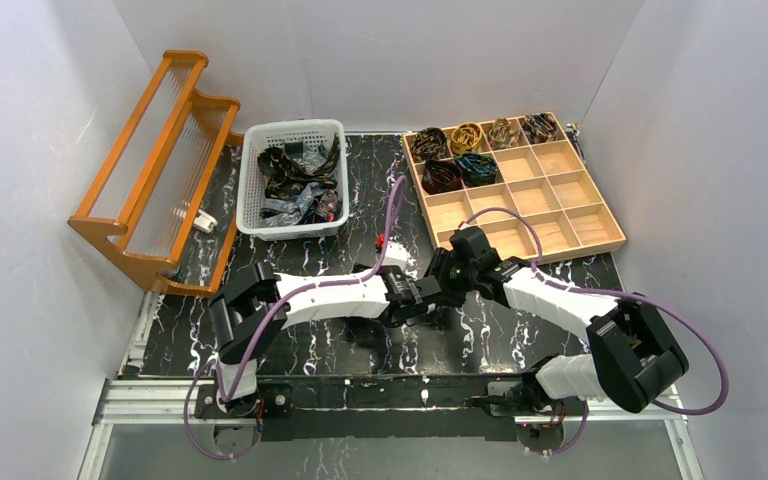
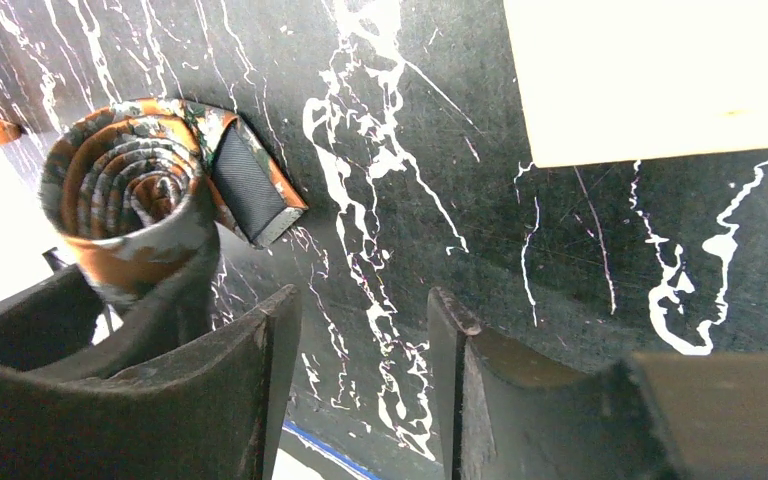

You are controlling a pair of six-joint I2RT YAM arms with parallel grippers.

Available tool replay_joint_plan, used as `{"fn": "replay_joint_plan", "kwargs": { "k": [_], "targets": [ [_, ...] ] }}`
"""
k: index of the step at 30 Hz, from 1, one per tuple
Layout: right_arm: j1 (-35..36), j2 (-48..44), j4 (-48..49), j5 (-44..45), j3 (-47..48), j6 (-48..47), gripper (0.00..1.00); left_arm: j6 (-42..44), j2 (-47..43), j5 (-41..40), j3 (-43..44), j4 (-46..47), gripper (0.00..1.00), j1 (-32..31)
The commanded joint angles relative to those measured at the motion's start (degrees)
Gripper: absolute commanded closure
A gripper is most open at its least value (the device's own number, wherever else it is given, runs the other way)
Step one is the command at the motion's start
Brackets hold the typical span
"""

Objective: Roll the ties
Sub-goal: Roll the tie at the center of the board.

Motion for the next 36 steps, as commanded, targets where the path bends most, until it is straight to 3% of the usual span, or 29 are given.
{"fn": "replay_joint_plan", "kwargs": {
  "k": [1,3,5,9,14,22,24,27,36],
  "targets": [
    [-0.57,-2.46,-0.4,0.27,-0.92,-1.03,0.41,3.01,-4.69,6.53,-2.09,10.35,0.37,-0.07],
    [-0.78,-2.78,-0.27,-0.71,-0.82,-1.49,0.4,5.13,-9.52,11.0,-5.02,19.21,0.25,0.56],
    [-0.76,-2.66,-0.47,-1.53,-0.35,-2.13,0.38,6.22,-13.42,14.65,-6.77,24.72,0.19,2.03],
    [-0.83,-2.05,0.17,-4.89,0.7,-3.58,0.32,8.65,-22.04,16.54,-7.87,27.67,0.11,4.14],
    [-0.83,-1.82,8.2,-12.97,0.5,-6.04,0.2,9.58,-33.81,19.63,-15.44,29.3,0.04,8.17],
    [1.47,6.49,12.38,-20.18,7.03,-12.01,0.11,7.43,-48.05,31.51,-32.63,32.29,0.02,21.34],
    [1.93,9.28,11.03,-21.29,9.77,-15.62,0.05,5.99,-50.9,34.31,-36.88,35.51,0.02,23.16],
    [2.24,12.92,8.33,-22.9,13.32,-19.86,0.02,3.23,-54.26,39.54,-43.24,41.93,0.02,26.19],
    [2.25,22.83,5.59,-27.43,20.05,-27.15,0.02,-4.57,-56.75,47.66,-54.38,58.5,0.04,29.03]
  ]
}}
